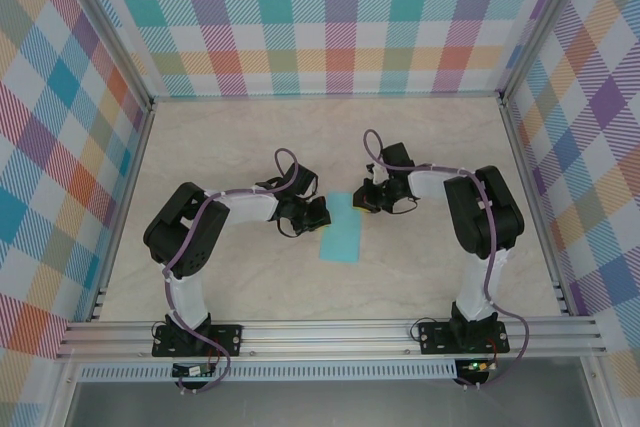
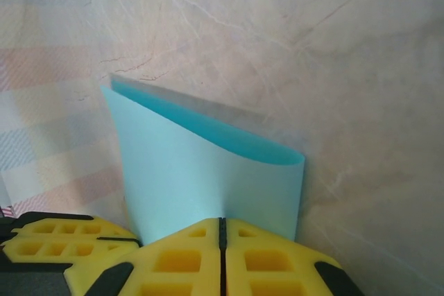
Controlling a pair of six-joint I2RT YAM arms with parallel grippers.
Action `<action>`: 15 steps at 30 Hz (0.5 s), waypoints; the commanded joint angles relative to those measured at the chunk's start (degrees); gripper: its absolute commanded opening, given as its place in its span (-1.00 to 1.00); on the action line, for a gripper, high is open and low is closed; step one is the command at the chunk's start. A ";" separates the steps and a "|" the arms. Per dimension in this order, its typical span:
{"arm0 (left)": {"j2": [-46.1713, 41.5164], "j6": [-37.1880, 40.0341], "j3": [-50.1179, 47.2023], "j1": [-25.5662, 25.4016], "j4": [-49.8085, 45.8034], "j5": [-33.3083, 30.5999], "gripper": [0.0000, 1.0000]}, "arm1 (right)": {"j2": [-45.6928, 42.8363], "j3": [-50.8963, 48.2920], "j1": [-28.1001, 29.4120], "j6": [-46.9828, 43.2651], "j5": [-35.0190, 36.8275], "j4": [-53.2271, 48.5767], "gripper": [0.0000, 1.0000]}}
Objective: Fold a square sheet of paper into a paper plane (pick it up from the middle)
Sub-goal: First fold in half a square sheet of paper at the center of the table.
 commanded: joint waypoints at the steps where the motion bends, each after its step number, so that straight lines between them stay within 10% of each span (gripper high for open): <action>1: 2.27 1.18 -1.76 -1.04 -6.48 -1.64 -1.00 | -2.15 2.89 -0.91 0.02 -2.12 -1.72 -0.85; 15: 2.32 1.21 -1.69 -1.04 -6.57 -1.52 -1.00 | 6.31 4.18 -1.37 0.14 1.66 -2.22 -0.88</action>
